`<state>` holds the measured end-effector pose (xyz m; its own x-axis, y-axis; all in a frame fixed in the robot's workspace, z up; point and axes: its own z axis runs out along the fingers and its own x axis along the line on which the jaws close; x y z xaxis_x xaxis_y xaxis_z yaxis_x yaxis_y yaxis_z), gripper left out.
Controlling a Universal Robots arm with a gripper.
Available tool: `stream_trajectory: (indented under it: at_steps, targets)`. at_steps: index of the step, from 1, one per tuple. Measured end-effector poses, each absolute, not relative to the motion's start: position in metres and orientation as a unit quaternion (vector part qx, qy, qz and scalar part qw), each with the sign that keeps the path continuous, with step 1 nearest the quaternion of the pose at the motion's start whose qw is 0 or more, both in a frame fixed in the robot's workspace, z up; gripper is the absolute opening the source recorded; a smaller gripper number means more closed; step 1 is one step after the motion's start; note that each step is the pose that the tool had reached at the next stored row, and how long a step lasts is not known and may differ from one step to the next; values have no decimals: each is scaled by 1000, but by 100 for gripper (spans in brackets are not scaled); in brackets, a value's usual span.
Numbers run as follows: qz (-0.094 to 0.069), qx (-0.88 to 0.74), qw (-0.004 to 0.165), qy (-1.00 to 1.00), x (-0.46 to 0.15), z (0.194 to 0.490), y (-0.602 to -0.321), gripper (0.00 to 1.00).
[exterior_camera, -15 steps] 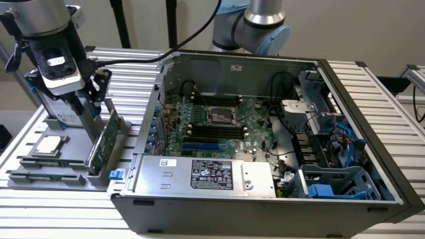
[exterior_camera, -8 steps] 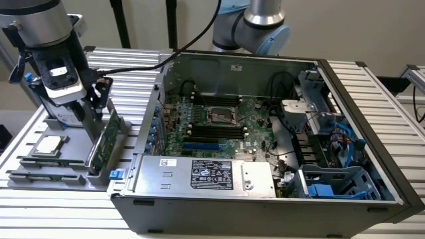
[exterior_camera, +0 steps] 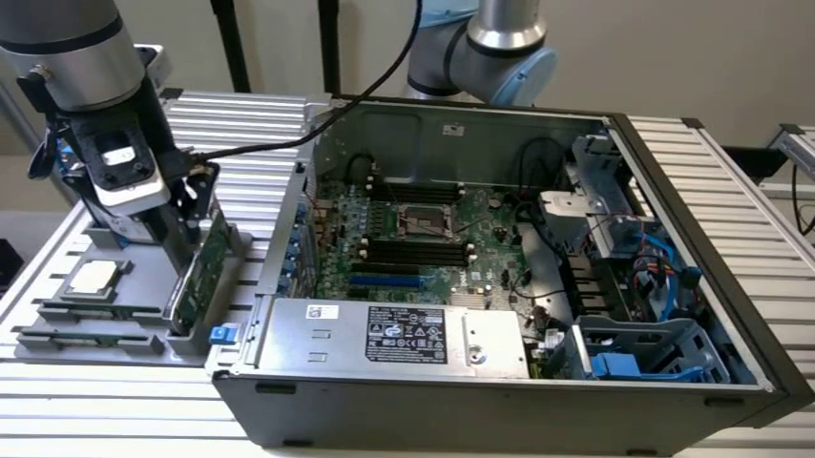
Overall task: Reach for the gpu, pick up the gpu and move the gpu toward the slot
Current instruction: 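Pick up the gpu and move the gpu toward the slot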
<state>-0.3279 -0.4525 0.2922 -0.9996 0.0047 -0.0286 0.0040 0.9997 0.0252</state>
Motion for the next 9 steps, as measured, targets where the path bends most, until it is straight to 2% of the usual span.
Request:
stream_trajectory:
  at_steps: [9]
  targets:
    - [13, 3, 15, 1000, -328, 276, -453, 42]
